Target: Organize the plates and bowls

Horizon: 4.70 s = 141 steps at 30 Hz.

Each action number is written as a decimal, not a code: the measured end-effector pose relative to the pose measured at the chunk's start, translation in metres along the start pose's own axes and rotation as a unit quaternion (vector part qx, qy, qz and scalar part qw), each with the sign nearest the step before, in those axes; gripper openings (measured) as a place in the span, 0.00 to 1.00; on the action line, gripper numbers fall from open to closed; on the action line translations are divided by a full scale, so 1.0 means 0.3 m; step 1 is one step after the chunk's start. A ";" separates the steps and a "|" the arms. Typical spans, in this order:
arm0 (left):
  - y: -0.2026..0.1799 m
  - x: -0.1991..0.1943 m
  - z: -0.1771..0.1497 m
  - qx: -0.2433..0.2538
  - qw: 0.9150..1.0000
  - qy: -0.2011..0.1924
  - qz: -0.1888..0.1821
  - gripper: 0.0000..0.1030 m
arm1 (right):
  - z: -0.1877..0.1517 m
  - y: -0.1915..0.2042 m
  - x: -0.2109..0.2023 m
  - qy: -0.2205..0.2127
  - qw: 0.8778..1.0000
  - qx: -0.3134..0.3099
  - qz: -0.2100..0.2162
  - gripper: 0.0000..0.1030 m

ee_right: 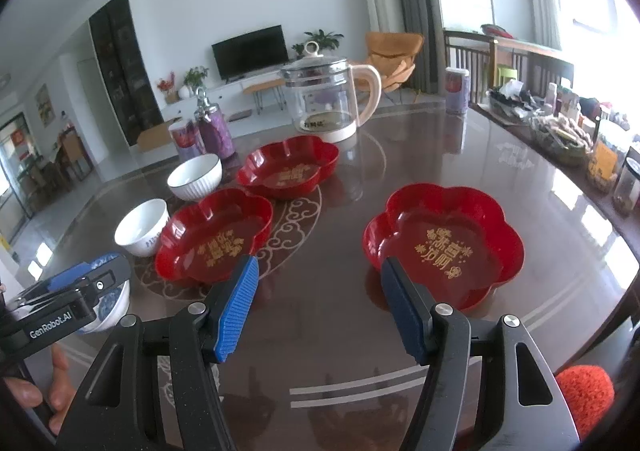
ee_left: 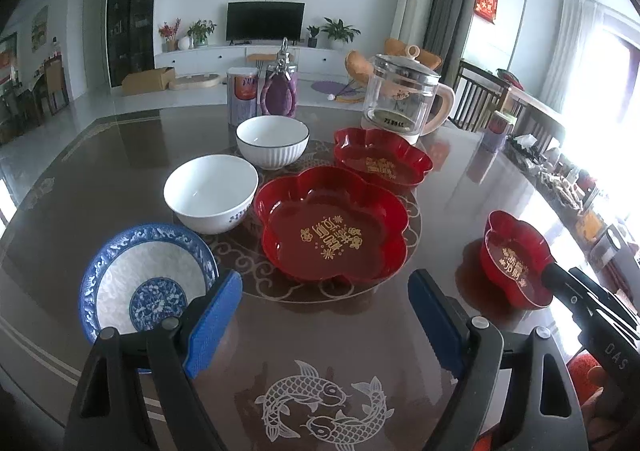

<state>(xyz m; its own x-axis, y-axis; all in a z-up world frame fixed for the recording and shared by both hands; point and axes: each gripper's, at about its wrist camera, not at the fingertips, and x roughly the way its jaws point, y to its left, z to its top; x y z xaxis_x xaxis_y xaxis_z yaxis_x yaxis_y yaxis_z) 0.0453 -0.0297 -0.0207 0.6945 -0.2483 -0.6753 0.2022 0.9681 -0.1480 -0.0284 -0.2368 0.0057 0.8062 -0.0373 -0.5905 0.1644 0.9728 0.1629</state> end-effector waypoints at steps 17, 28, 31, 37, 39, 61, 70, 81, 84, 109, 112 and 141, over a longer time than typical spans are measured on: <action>-0.006 -0.024 -0.002 0.027 1.000 0.004 -0.013 0.98 | -0.008 0.034 0.014 0.010 1.000 -0.012 0.007 0.65; 0.011 -0.033 -0.001 0.022 1.000 -0.006 0.007 0.98 | -0.008 0.032 0.016 0.011 1.000 -0.012 0.008 0.65; 0.015 -0.035 -0.001 0.022 1.000 -0.008 0.007 0.98 | -0.012 0.039 0.020 0.013 1.000 -0.014 0.008 0.65; 0.040 -0.031 0.002 0.016 1.000 -0.006 0.010 0.98 | -0.022 0.058 0.030 0.021 1.000 -0.020 0.011 0.65; 0.058 -0.029 0.005 0.009 1.000 -0.004 0.012 0.98 | -0.026 0.063 0.034 0.023 0.999 -0.022 0.011 0.65; 0.320 0.120 0.329 0.002 0.997 0.071 0.019 0.98 | 0.081 -0.054 0.151 0.093 0.992 0.057 0.055 0.65; 0.308 0.232 0.386 0.011 0.995 0.102 0.013 0.98 | 0.131 0.106 0.458 0.199 0.974 0.037 0.103 0.65; 0.231 0.283 0.331 0.047 0.991 0.122 -0.009 0.98 | 0.074 0.237 0.640 0.226 0.968 -0.112 -0.002 0.66; 0.214 0.303 0.335 0.058 0.990 0.124 -0.014 0.98 | 0.079 0.181 0.606 0.218 0.966 -0.134 -0.035 0.65; 0.082 0.411 0.195 0.084 0.982 0.172 -0.005 0.88 | 0.144 0.003 0.520 0.211 0.967 0.033 0.139 0.65; 0.075 0.403 0.178 0.075 0.982 0.173 -0.007 0.88 | 0.155 0.013 0.525 0.214 0.966 0.026 0.139 0.65; 0.042 0.420 0.087 0.025 0.986 0.164 -0.007 0.21 | 0.096 0.059 0.545 0.200 0.971 -0.010 0.132 0.07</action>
<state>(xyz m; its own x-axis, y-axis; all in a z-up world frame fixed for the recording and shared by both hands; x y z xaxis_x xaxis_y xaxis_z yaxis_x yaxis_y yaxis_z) 0.1533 -0.0497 -0.0888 0.4314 -0.2298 -0.8724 0.2494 0.9597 -0.1295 0.1228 -0.2323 -0.0651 0.5327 0.3013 -0.7909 -0.0322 0.9410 0.3368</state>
